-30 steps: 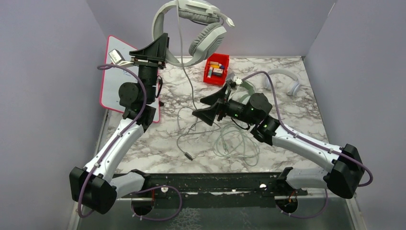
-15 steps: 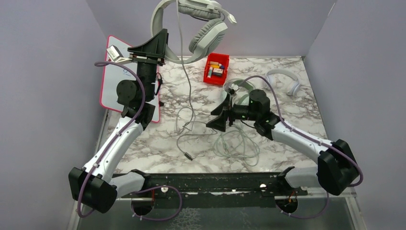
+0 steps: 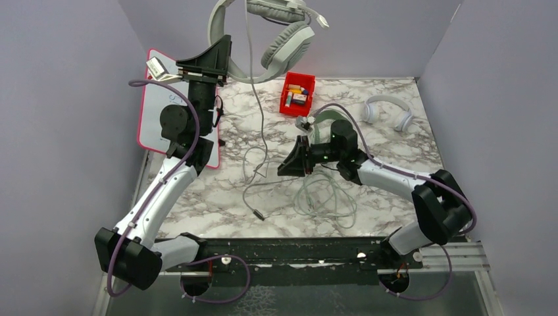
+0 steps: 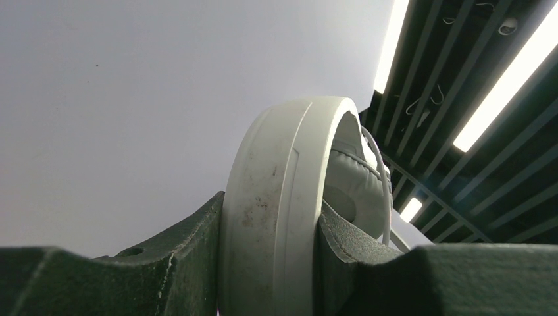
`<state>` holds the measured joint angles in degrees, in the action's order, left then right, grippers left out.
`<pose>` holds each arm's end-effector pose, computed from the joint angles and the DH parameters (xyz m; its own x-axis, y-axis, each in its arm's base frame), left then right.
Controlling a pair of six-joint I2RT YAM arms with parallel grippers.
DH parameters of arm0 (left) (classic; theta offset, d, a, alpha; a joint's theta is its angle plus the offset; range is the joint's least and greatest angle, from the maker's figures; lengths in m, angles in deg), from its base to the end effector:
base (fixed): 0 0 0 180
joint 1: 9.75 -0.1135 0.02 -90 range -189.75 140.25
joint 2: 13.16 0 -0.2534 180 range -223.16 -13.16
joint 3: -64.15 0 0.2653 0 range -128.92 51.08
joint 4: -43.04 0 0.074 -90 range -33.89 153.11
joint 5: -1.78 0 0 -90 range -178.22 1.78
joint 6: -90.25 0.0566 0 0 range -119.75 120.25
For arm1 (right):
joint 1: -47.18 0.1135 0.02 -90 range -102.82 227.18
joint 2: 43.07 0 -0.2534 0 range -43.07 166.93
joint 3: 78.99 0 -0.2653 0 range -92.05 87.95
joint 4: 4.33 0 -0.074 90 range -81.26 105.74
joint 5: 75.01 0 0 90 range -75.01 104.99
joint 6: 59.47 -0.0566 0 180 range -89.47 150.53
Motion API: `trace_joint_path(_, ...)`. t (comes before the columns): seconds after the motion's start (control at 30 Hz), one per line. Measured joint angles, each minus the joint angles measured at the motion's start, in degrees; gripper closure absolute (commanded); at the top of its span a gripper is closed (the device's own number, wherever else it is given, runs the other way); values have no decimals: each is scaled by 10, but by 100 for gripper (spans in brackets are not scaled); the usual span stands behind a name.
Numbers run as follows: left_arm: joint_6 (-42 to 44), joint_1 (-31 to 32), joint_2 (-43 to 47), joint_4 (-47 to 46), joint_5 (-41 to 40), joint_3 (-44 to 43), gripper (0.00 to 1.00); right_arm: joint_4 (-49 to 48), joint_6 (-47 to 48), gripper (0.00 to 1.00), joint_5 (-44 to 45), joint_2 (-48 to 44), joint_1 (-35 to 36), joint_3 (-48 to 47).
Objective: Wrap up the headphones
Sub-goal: Wrap the headphones cable around the headphones.
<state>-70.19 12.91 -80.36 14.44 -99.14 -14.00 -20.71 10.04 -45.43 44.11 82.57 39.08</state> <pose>0.2645 -0.0988 0.4800 -0.0327 -0.9890 -0.1445 0.6352 0.0910 -0.7670 0.2554 0.2418 0.2377 -0.4630 -0.1170 -0.8786 -0.8800 -0.0579 0.4715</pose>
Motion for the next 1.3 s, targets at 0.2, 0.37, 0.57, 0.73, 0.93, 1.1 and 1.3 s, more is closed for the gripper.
trace_joint_path(0.2, 37, -2, -1, 31, -19, -26, 100, -13, -92, 97, 187, -61, -7, 97)
trace_joint_path(0.37, 56, -16, -5, 58, -66, -74, 100, 6, -158, 97, 322, -86, -12, 169)
trace_joint_path(0.57, 63, -55, -36, 62, -93, -164, 100, 85, -211, 97, 457, -110, -12, 201)
trace_joint_path(0.73, 89, -72, -51, 76, -111, -226, 100, 169, -224, 98, 564, -140, -33, 201)
trace_joint_path(0.93, 128, -80, -52, 86, -134, -263, 100, 250, -213, 97, 628, -157, -95, 199)
trace_joint_path(1.1, 154, -80, -52, 104, -145, -276, 100, 295, -197, 95, 641, -156, -132, 194)
trace_joint_path(1.3, 168, -80, -56, 123, -148, -292, 100, 323, -129, 33, 611, -176, -176, 193)
